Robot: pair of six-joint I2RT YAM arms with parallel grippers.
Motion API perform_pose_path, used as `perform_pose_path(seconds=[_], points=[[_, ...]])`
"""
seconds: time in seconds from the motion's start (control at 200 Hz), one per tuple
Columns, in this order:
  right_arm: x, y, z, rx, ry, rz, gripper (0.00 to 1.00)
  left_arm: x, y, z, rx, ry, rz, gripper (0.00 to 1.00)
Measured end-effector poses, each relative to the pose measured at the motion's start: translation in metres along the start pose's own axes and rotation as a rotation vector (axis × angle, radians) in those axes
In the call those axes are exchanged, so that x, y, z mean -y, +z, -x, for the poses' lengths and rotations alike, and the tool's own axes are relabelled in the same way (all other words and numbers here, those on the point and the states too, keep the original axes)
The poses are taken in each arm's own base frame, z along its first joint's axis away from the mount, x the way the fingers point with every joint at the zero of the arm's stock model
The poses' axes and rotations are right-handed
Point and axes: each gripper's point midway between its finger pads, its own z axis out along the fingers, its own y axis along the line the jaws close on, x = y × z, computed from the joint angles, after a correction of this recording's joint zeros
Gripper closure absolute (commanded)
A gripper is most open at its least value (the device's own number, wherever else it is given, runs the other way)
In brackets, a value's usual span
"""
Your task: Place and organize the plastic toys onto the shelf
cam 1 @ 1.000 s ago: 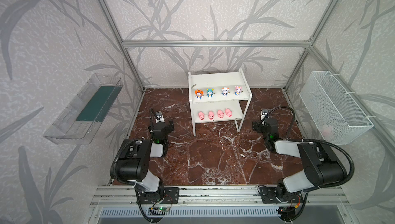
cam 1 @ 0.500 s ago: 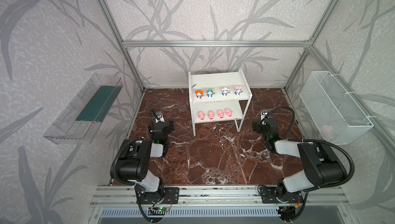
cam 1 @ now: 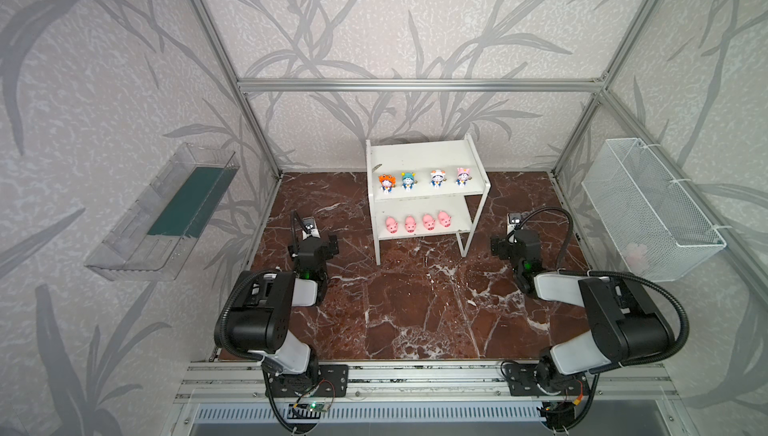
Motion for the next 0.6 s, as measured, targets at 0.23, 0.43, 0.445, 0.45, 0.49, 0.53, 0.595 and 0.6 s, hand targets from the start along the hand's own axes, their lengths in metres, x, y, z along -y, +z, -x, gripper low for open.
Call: perform_pose_path(seconds=[0.23,0.43,0.445,0.45,0.49,0.53,0.595,0.6], points=[[0.000,0.000,0.000,0.000,0.000,0.000,0.01,0.000,0.000,0.000,0.000,0.000,0.000,0.01],[-0.019,0.000,0.001,0.008,-0.030,0.137,0.01,0.000,0.000,0.000,0.000,0.000,0.000,0.01],[-0.021,0.000,0.001,0.009,-0.032,0.150,0.01,0.000,0.000,0.000,0.000,0.000,0.000,0.01],[-0.021,0.000,0.001,0.009,-0.032,0.153,0.01,0.000,0.000,0.000,0.000,0.000,0.000,0.01],[-0.023,-0.001,0.001,0.010,-0.034,0.177,0.01,0.000,0.000,0.000,0.000,0.000,0.000,0.01],[-0.024,0.000,0.000,0.009,-0.031,0.190,0.01,0.000,0.000,0.000,0.000,0.000,0.000,0.01],[-0.020,0.001,0.000,-0.001,-0.022,0.177,0.01,0.000,0.000,0.000,0.000,0.000,0.000,0.01],[-0.020,0.001,-0.001,-0.003,-0.022,0.177,0.01,0.000,0.000,0.000,0.000,0.000,0.000,0.01]])
